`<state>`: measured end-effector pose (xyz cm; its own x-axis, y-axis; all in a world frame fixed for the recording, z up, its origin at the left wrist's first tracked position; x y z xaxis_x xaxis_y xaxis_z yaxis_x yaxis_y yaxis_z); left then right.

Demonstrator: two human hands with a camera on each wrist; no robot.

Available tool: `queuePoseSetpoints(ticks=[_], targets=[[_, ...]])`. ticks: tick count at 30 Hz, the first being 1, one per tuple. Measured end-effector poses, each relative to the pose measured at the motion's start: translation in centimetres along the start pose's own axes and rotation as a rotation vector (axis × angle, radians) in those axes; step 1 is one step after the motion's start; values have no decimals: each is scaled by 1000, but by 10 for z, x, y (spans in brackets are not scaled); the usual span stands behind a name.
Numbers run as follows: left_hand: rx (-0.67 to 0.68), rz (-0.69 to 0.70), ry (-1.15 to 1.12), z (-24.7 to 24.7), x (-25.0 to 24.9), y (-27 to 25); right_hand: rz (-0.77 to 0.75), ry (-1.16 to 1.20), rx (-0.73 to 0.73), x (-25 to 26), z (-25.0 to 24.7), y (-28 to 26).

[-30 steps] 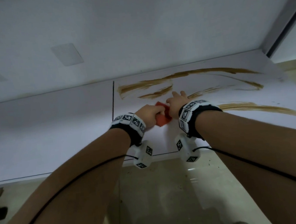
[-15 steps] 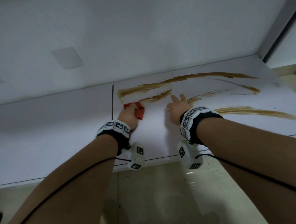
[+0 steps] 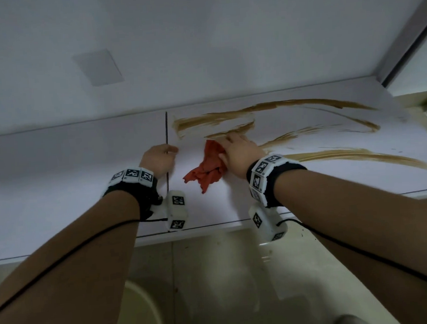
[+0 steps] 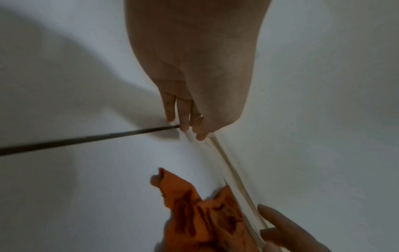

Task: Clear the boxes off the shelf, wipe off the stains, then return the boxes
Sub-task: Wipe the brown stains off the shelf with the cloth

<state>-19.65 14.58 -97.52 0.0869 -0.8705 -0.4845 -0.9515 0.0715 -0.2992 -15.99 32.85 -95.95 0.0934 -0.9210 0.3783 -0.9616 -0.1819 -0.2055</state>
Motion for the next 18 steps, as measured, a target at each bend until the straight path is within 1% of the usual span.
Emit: queuePoseSetpoints(ticks=[2,5,7,9,12,14,16,18], targets=[[-25,-13,-30,2,11,2,14,-21,34,12,13,5],[-55,-22,-111,1,14,7,126,-46,113,15,33,17],[-90,-27,-153,-3,16,13,160,-74,125,18,41,26],[-113,-35,-172,-3,21,17,120,-114,132,26,49,35],[-124,-72,-211,2,31,21,-4,-206,169,38,62,42],[-131,-88,-216,4,35,20,-49,-240,188,41,65,45],[-127,-82,-212,3,33,20,-59,-255,203,41,61,53],[-92,-72,-211,3,30,20,-32,-244,229,33,52,61]])
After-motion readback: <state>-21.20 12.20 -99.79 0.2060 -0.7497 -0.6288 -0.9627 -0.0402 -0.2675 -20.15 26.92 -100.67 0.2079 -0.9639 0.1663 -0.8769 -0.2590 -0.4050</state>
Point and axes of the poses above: each hand's wrist, its own y-axis towards the middle knuckle, its own z-axis out of the palm, x = y × z, the point moved 9 cm from there along y, towards the middle knuckle, and after that the axes turned 7 degrees about y, right-handed, at the moved point
